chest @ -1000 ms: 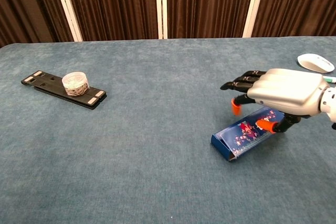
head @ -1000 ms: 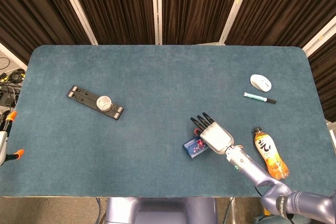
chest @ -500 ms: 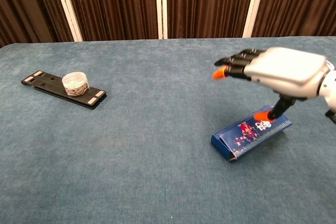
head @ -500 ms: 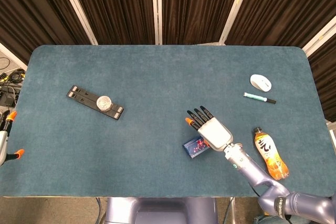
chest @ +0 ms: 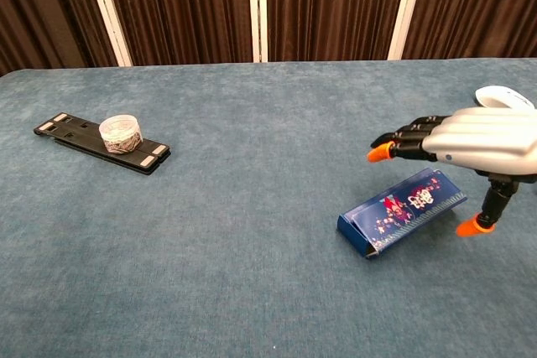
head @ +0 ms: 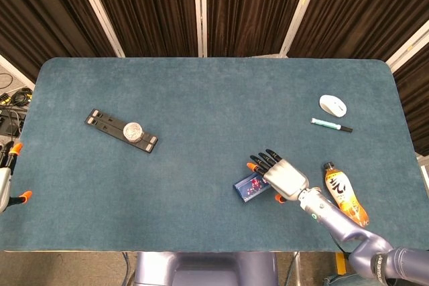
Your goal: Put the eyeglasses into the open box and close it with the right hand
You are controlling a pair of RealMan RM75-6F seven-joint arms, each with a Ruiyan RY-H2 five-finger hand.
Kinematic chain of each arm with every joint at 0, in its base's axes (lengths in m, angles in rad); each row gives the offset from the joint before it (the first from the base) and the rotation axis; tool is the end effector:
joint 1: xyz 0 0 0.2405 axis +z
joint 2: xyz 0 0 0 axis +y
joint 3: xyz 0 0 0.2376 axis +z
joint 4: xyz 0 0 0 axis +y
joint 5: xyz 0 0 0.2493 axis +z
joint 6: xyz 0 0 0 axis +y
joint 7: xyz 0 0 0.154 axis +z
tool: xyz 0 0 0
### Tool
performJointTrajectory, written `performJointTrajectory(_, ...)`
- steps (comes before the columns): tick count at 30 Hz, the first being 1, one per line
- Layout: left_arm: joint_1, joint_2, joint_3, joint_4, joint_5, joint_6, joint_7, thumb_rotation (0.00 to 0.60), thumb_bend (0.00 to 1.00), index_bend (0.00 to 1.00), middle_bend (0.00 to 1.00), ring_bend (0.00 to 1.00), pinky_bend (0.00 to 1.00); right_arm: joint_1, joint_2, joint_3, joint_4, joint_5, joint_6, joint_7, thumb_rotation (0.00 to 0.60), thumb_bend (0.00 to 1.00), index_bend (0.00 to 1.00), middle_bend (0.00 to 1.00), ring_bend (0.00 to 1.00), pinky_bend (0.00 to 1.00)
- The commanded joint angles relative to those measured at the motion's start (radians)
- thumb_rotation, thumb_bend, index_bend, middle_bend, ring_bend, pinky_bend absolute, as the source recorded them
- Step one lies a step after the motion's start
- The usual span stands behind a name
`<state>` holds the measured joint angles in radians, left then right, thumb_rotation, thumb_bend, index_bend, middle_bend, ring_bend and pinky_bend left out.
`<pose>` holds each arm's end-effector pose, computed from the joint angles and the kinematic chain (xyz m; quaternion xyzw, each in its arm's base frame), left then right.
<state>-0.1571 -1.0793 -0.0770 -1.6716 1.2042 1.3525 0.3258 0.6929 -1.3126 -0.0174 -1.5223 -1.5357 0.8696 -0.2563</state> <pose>-0.3317 0.2165 0.1221 -0.5982 -0.3800 -0.2361 0.6648 -0.1899 -0.3026 -0.0319 0.8702 -0.2293 0.2679 0.3441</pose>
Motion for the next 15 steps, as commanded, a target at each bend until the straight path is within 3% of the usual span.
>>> performJointTrajectory(1, -0.001, -0.001, -0.001, 0.001, -0.002, -0.001, 0.0, 0.6, 0.0, 0.0, 0.0, 0.0, 0.0, 0.02, -0.047, -0.006, 0.065, -0.02, -0.017, 0.018, 0.6, 0.05, 0.0, 0.0, 0.0, 0.0)
performJointTrajectory(13, -0.007, -0.005, -0.007, 0.018, -0.024, -0.017, -0.003, 0.6, 0.0, 0.0, 0.0, 0.0, 0.0, 0.067, -0.119, 0.005, 0.13, 0.015, -0.103, -0.018, 0.6, 0.05, 0.0, 0.0, 0.0, 0.0)
performJointTrajectory(15, -0.008, -0.006, -0.008, 0.022, -0.028, -0.02, -0.003, 0.6, 0.0, 0.0, 0.0, 0.0, 0.0, 0.069, -0.129, 0.007, 0.14, 0.018, -0.103, -0.023, 0.6, 0.08, 0.01, 0.04, 0.0, 0.0)
